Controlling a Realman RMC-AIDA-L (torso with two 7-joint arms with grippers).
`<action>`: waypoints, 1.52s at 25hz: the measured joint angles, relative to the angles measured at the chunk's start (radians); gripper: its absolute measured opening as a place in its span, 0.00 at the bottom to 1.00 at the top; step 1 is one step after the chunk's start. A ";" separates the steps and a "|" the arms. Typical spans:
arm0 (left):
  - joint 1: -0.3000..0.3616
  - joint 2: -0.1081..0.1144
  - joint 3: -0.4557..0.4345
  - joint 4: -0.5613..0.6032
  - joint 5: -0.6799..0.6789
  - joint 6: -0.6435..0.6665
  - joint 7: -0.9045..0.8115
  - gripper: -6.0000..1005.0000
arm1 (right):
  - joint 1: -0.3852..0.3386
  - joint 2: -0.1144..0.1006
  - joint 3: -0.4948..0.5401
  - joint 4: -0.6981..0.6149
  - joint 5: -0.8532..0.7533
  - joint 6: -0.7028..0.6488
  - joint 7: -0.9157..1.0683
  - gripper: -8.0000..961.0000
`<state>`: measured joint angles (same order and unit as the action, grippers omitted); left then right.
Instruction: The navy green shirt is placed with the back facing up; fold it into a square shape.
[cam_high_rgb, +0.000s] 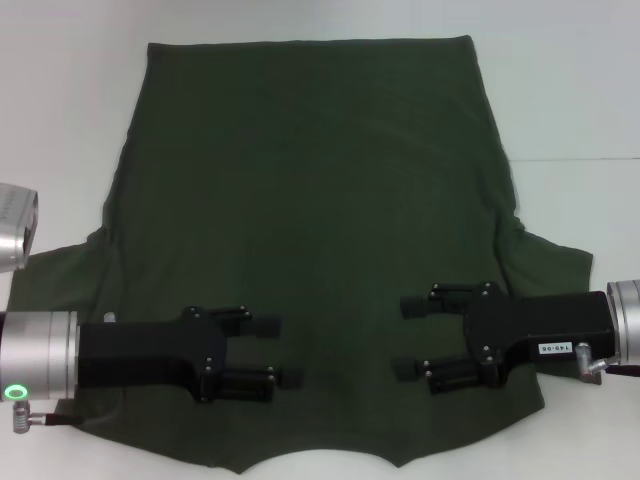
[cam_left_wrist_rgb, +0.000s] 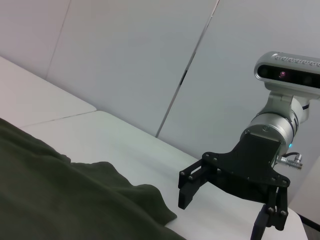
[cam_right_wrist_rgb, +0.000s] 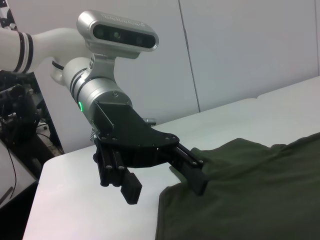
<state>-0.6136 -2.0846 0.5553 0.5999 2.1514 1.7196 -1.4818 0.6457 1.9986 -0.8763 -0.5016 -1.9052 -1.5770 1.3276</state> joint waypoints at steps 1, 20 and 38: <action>0.000 0.000 0.000 0.000 0.000 0.000 0.000 0.87 | 0.000 0.000 0.000 0.000 0.000 0.000 0.000 0.93; 0.000 0.000 0.000 0.000 -0.001 0.000 0.000 0.87 | -0.002 0.002 0.001 0.000 0.000 0.007 -0.002 0.93; 0.022 0.075 -0.375 0.090 -0.002 -0.177 -0.578 0.87 | -0.006 -0.004 0.000 0.000 0.000 0.010 -0.008 0.93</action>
<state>-0.5917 -2.0100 0.1804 0.6896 2.1491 1.5423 -2.0598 0.6401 1.9943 -0.8759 -0.5016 -1.9051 -1.5671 1.3192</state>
